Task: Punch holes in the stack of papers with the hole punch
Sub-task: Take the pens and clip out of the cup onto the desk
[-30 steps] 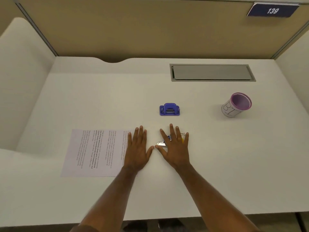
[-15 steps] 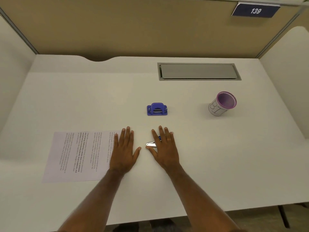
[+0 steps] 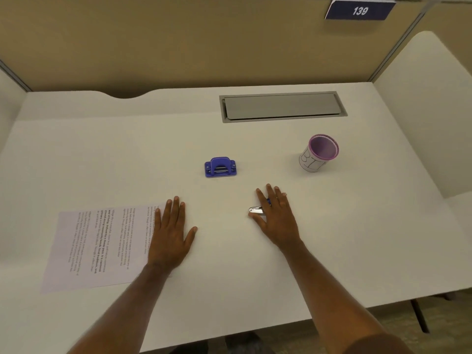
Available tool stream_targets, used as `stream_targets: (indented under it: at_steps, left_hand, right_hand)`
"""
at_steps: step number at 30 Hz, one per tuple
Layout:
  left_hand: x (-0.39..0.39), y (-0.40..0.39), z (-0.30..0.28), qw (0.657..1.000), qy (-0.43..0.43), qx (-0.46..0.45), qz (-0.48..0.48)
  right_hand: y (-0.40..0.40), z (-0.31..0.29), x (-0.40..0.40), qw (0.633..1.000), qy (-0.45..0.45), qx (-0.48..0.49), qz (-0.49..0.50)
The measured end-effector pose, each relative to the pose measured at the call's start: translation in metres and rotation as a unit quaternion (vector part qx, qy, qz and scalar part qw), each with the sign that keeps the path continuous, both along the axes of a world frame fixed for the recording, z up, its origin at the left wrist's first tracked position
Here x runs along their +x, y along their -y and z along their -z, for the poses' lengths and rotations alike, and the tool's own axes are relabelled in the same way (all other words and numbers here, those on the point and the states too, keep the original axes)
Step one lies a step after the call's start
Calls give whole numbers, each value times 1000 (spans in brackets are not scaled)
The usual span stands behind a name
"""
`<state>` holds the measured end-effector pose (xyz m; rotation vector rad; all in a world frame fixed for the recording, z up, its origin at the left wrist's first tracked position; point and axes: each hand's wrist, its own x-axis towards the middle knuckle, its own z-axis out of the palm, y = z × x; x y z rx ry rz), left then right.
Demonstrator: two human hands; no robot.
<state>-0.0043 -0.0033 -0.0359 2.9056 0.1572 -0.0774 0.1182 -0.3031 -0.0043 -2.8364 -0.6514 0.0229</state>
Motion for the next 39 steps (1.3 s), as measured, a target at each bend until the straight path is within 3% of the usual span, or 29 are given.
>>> stream_targets:
  at_steps: [15, 32, 39]
  left_hand:
    - [1, -1, 4, 1000, 4, 1, 0]
    - [2, 0, 4, 1000, 3, 2, -6]
    - [1, 1, -1, 1000, 6, -15, -8]
  right_hand:
    - [117, -3, 55, 998, 32, 3, 53]
    - [123, -13, 57, 996, 41, -58, 59]
    - [106, -27, 57, 996, 60, -40, 61]
